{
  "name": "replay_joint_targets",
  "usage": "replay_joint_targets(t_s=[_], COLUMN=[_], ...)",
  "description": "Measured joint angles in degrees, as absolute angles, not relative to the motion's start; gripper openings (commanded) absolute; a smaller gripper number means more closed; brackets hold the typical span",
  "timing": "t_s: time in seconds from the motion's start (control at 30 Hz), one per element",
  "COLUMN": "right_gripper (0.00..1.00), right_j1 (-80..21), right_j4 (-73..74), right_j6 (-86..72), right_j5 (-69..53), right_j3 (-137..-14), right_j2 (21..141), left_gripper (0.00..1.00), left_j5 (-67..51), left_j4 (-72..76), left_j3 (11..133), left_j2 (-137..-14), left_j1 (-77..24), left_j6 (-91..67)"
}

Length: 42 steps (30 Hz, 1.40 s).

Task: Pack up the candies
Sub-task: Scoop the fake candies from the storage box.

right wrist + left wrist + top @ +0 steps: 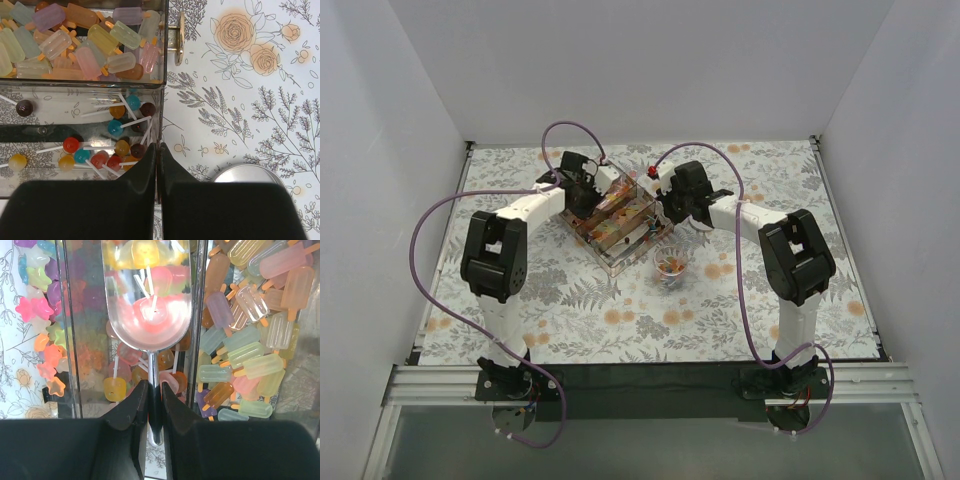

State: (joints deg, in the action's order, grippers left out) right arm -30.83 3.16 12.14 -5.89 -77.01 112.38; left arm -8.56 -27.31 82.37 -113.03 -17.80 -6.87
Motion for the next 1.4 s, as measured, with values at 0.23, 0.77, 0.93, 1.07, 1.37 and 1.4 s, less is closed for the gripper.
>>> replay_joint_targets(t_s=[0.23,0.77,0.93,1.07,1.37,1.4], right_gripper=[0.01,0.01,0.01,0.01,0.01,0.01], right_j1=[-30.83,-30.83,-30.83,-30.83,-30.83,-30.83], right_j4=[3.01,2.13,2.24,2.52,2.81,2.81], right_j6=[12.12,12.16,12.19,12.19,12.23,12.23], right_j5=[-5.89,-5.93,-5.93,-5.93,-5.91,-5.91], right_j3=[-76.90,-76.31,-76.40,-76.60,-76.73,-76.73], right_j2=[112.38,112.20,112.20,112.20,112.20,112.20], left_gripper=[0.00,0.00,0.00,0.00,0.00,0.00], left_j5=[-10.04,-12.49,-12.40,-12.19,-12.01,-12.03], left_j4=[-25.65,-21.71,-25.10,-27.09,-25.63,-25.10], left_j3=[81.10,77.84,80.51,82.81,81.47,81.01], left_j2=[-112.62,-112.29,-112.31,-112.84,-113.14,-113.14], left_j1=[-17.02,-15.79,-15.88,-16.16,-16.25,-16.23], left_j6=[-6.92,-7.27,-7.29,-7.33,-8.86,-9.13])
